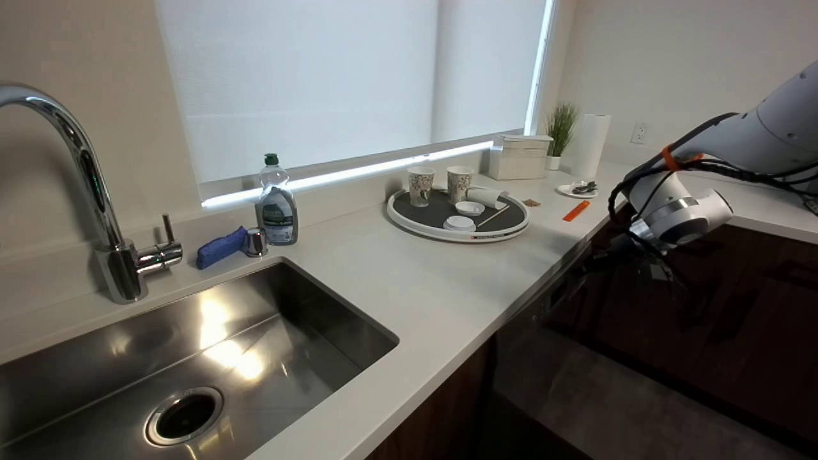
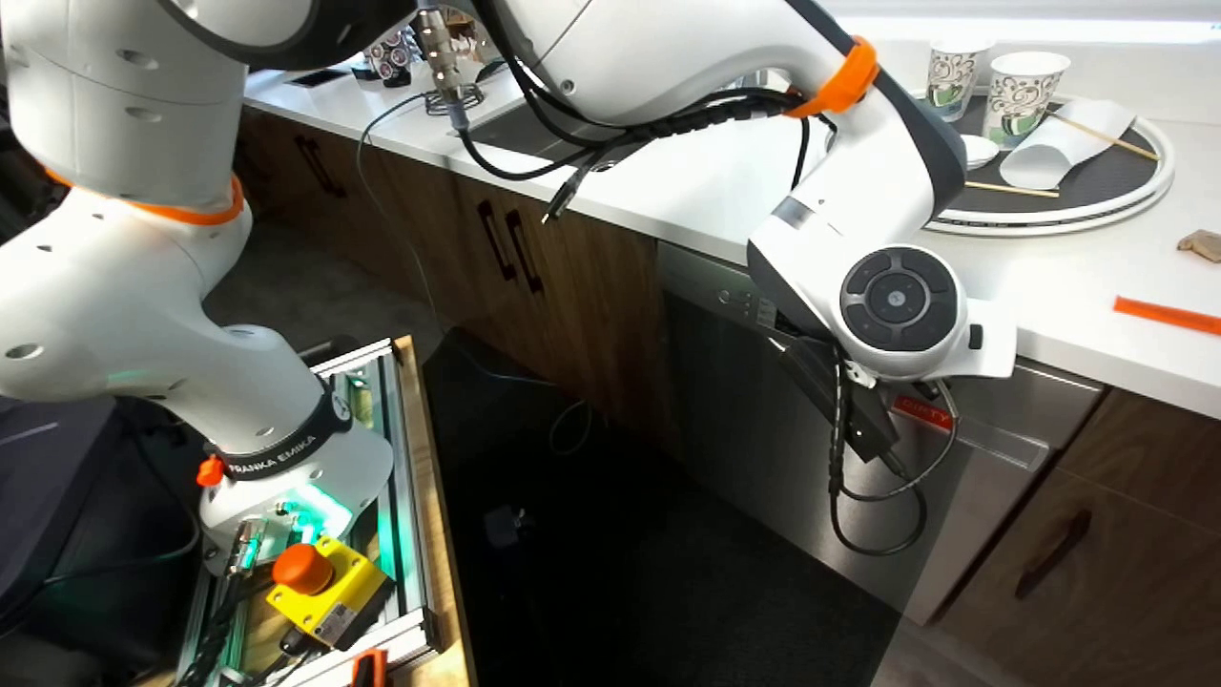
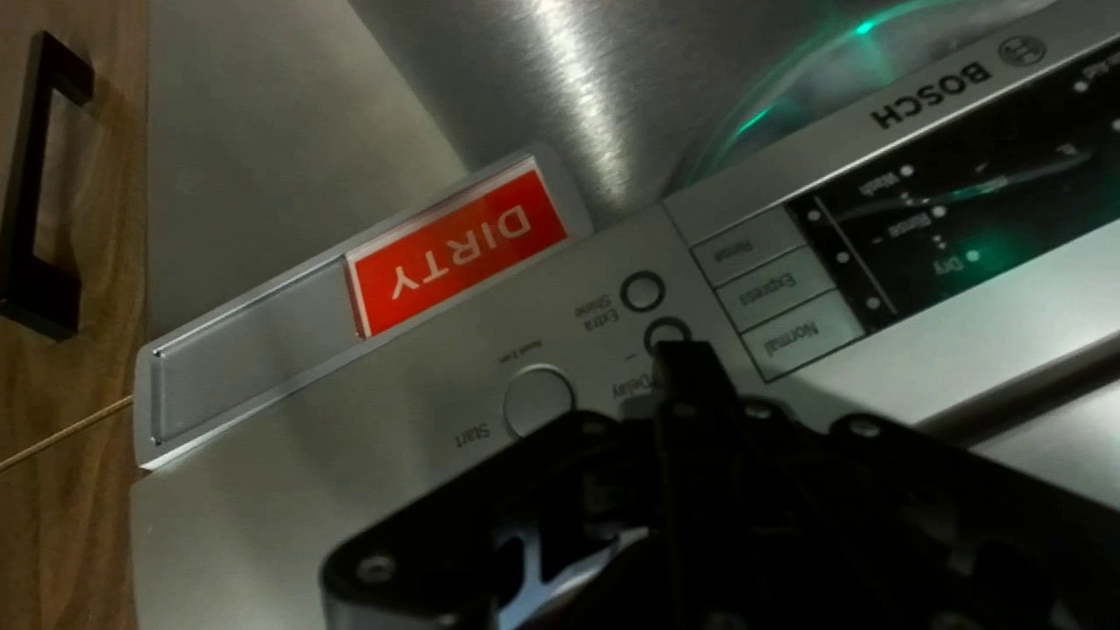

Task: Press a button on the right side of the dish washing machine

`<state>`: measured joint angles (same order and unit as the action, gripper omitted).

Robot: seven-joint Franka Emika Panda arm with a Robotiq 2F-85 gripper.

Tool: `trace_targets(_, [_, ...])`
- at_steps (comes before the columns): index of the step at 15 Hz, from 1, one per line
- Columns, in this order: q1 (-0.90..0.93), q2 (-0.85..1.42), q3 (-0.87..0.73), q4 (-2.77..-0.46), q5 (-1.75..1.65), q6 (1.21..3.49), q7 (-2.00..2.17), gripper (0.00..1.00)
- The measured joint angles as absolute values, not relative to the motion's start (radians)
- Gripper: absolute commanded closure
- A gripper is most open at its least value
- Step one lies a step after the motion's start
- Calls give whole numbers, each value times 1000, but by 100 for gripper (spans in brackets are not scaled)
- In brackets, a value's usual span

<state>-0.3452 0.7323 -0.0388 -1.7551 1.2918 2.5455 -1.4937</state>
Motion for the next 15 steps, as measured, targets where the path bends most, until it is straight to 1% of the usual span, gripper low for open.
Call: trace_targets(15, [-358,742,-48,-1755,1388,2485,-1483,100])
